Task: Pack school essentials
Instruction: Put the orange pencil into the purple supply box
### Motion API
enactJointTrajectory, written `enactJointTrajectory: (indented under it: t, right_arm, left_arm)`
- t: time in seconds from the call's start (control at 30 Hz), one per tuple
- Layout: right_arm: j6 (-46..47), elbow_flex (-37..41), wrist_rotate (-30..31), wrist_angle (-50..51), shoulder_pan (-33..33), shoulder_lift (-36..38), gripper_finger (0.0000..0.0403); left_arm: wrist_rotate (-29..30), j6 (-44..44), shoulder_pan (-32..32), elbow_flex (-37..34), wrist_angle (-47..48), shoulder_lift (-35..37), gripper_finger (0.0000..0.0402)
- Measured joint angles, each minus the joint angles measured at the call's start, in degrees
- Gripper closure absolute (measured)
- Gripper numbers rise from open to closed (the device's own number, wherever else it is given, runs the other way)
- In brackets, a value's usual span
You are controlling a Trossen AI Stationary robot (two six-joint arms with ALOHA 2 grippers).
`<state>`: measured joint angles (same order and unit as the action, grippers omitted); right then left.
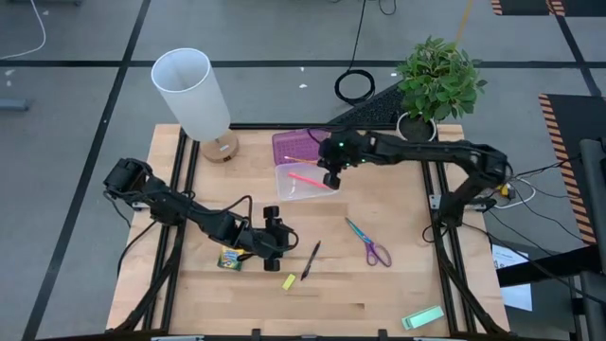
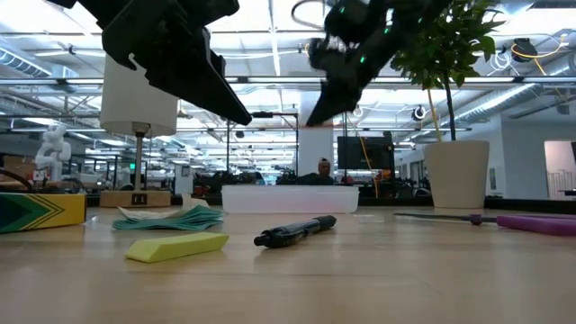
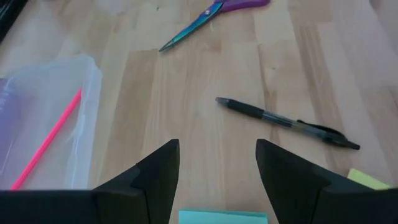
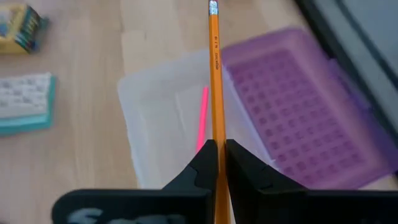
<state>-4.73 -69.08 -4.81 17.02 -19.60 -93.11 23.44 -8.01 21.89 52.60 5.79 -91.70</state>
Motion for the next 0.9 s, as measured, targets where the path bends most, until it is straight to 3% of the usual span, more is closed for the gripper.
enactJointTrajectory:
  t: [0.37, 0.9]
  right_arm:
    - [0.83, 0.0, -2.81, -2.6, -1.39, -9.76, 0.039]
    - [3.02, 0.07, -2.81, -3.87, -1.33, -11.94, 0.039]
  left_arm:
    - [-0.04, 0.09, 0.0, 0.0, -0.01, 0.0, 0.0186]
    - [-0.5, 0.46, 0.0, 0.0, -0.45, 0.0, 0.0186]
